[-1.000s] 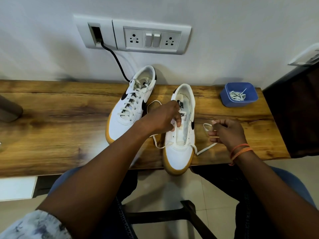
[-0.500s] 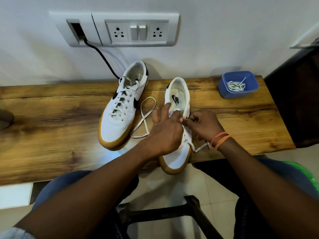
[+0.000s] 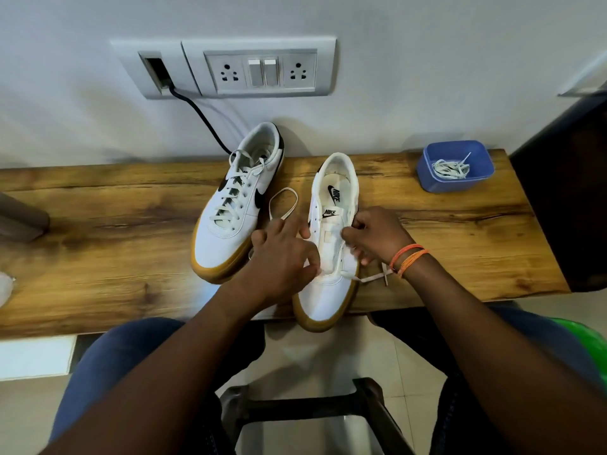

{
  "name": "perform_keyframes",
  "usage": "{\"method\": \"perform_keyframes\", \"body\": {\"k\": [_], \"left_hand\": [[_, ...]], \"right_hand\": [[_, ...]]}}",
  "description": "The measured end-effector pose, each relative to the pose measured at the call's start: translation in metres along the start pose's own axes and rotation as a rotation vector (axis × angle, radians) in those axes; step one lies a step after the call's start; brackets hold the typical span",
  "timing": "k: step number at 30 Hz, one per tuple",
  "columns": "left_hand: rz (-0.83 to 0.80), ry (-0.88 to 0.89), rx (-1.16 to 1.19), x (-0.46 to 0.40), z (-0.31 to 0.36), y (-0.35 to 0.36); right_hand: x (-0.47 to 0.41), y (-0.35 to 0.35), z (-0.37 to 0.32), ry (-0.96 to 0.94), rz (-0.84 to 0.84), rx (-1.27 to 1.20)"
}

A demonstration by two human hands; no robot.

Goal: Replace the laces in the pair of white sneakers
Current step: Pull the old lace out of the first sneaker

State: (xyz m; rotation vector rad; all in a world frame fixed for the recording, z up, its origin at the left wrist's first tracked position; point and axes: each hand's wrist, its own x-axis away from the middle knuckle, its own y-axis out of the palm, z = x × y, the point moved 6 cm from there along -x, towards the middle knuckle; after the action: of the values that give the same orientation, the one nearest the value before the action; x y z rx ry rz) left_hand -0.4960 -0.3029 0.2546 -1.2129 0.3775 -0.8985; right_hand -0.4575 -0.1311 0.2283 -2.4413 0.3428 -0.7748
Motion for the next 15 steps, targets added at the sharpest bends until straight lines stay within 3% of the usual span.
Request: {"method": "perform_keyframes", "body": {"k": [3, 7, 12, 15], "left_hand": [[0.069, 0.012, -0.073, -0.002, 0.016, -0.007], [0.018, 0.048, -0.288, -0.009, 0.036, 0.006], [0.101, 0.033, -0.064, -0.007, 0.027, 0.009], [0.136, 0.037, 0.205, -0.003, 0.015, -0.005]], "right_hand": [[-0.003, -0.001, -0.003, -0.001, -0.031, 0.035], [-0.002, -0.003, -0.004, -0.026, -0.039, 0.04], [-0.003, -0.003, -0.006, -0.055, -0.036, 0.077], [-0.004, -0.005, -0.006, -0.05, -0.038, 0.081]]}}
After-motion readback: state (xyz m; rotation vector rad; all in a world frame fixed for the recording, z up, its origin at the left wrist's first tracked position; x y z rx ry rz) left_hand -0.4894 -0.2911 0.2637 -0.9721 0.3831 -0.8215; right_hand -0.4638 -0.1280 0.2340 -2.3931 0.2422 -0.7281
